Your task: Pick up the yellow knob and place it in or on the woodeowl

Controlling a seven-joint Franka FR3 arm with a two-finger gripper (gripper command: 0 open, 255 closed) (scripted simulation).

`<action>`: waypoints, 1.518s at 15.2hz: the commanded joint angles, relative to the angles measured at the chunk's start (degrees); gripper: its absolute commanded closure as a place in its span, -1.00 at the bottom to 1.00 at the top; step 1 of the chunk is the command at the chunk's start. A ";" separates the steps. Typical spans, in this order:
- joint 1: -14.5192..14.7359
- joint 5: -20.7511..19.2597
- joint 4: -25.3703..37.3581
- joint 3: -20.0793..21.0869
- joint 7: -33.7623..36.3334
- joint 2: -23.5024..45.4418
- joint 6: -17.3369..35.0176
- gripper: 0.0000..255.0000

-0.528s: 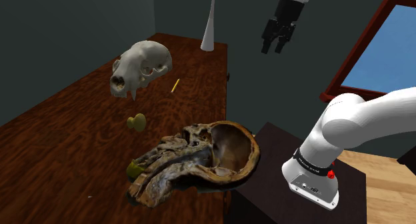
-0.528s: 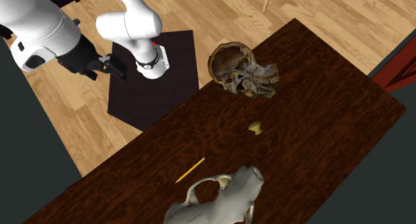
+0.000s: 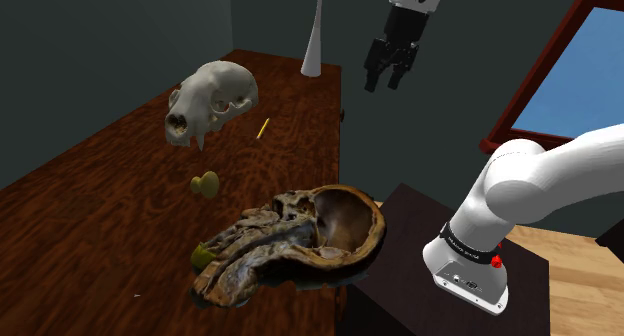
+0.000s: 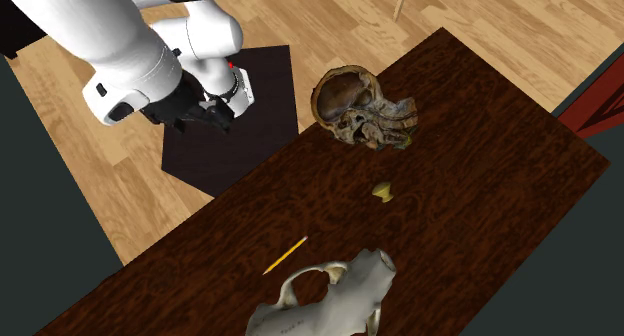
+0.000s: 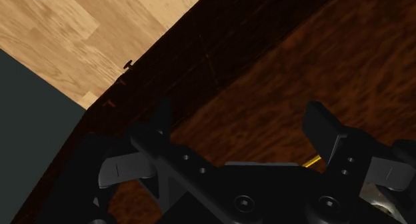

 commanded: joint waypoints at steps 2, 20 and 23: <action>1.13 1.48 0.56 3.65 3.06 3.02 3.26 -1.00; 3.60 -3.25 15.65 26.01 25.17 31.24 19.14 -1.00; 4.07 -7.75 20.32 29.30 30.25 37.93 20.30 -1.00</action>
